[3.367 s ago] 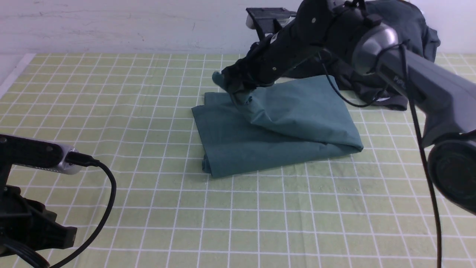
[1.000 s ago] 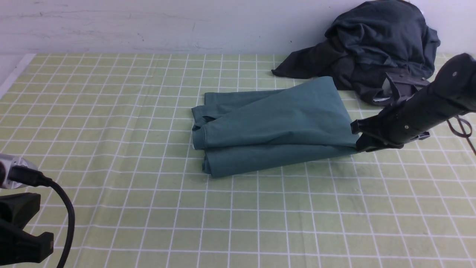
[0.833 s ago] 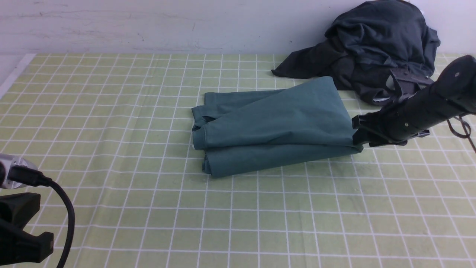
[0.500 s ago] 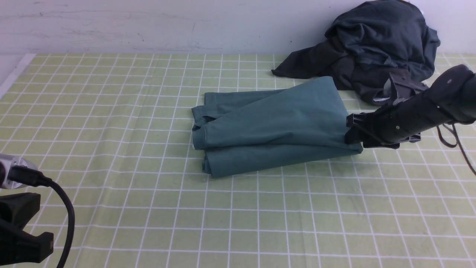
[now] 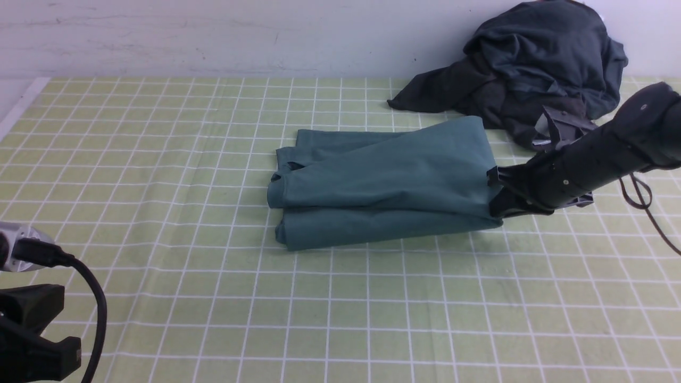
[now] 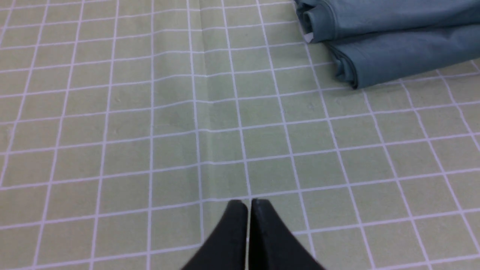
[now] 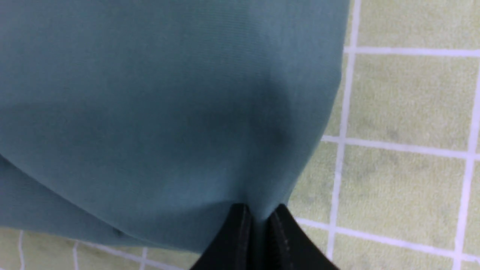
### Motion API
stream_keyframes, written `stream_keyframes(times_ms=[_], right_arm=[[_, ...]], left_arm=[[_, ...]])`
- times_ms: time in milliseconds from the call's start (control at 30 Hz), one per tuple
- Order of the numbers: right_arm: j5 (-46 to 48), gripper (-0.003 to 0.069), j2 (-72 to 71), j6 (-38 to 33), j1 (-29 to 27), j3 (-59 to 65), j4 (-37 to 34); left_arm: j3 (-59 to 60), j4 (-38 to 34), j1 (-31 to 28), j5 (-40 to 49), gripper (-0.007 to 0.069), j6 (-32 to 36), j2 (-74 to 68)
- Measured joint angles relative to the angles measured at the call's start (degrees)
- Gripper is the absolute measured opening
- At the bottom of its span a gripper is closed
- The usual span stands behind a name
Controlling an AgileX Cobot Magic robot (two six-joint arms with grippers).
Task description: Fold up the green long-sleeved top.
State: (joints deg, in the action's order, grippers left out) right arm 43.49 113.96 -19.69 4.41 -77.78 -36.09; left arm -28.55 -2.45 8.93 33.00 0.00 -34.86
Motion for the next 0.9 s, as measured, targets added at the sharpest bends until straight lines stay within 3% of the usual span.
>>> stream_keyframes(times_ms=[300,533,733,900], right_arm=[[-1.4,0.0027,-1.7,7.9,5.6,1.3,16.3],[-1.6,0.0034,-1.7,8.9,6.3,1.3,27.4],[1.2,0.0135,-2.0,11.5,6.3,-0.8,33.4],[10.4,0.0251,-5.5,10.6,6.3,-3.3,31.1]], left_arm=[[0.0,-1.9,0.0,0.2,-0.0001,0.0,0.0],[0.0,1.0,0.0,0.1,-0.0001,1.8,0.5],[0.3,1.4,0.0,-0.5,-0.0001,4.4,7.3],[5.0,0.9,0.0,-3.3,-0.0001,9.2,17.4]])
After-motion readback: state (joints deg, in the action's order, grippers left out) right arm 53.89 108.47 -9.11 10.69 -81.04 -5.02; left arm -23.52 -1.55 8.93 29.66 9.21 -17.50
